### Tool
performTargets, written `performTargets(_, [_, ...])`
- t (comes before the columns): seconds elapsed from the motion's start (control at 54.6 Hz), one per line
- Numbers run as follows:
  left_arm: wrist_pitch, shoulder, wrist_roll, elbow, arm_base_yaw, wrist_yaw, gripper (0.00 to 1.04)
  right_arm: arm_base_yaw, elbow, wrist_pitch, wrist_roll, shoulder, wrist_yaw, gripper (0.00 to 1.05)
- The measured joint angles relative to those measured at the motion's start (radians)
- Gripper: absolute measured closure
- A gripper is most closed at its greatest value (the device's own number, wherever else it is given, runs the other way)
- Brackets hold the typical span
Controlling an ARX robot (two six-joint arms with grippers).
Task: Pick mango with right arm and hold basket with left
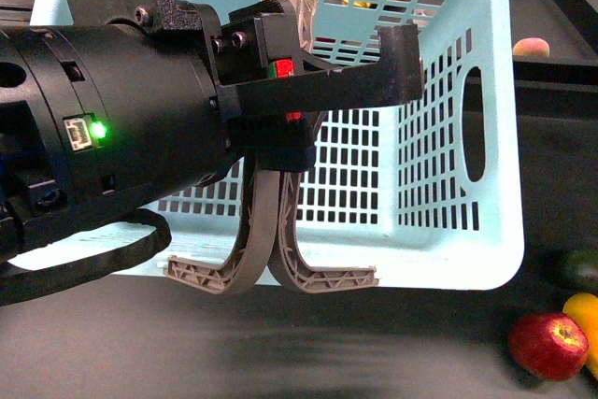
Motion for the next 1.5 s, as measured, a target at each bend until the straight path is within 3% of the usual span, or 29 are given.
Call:
performTargets(0.567, [0.005, 0.005, -0.006, 0.000, 0.008, -0.016, 0.98, 0.000, 0.000, 0.000, 0.001, 0.000, 0.000, 0.08])
performTargets(0.659, [0.005, 0.005, -0.006, 0.000, 0.008, -0.015, 0.98, -0.019, 0.023, -0.050, 0.109, 0.080, 0.051, 0.08])
performTargets(0.732, [0.005, 0.005, -0.008, 0.000, 0.008, -0.018, 0.98, -0.109, 0.022, 0.026, 0.157, 0.208, -0.009, 0.08])
performTargets(0.897, [0.005, 0.005, -0.008, 0.000, 0.008, -0.018, 0.98, -0.330, 0.020, 0.412, 0.125, 0.660, -0.136, 0.08])
performTargets(1.135, [0.005, 0.005, -0.008, 0.000, 0.008, -0.018, 0.98, -0.486, 0.118, 1.093, -0.066, 1.658, -0.172, 0.08])
performTargets(1.299, [0.005, 0.005, -0.008, 0.000, 0.008, -0.017, 0.98, -0.497, 0.226, 1.129, -0.117, 2.047, -0.173, 0.08])
performTargets(1.501, [0.005, 0.005, -0.008, 0.000, 0.008, -0.018, 0.98, -0.486, 0.345, 1.122, -0.148, 2.313, -0.151, 0.08])
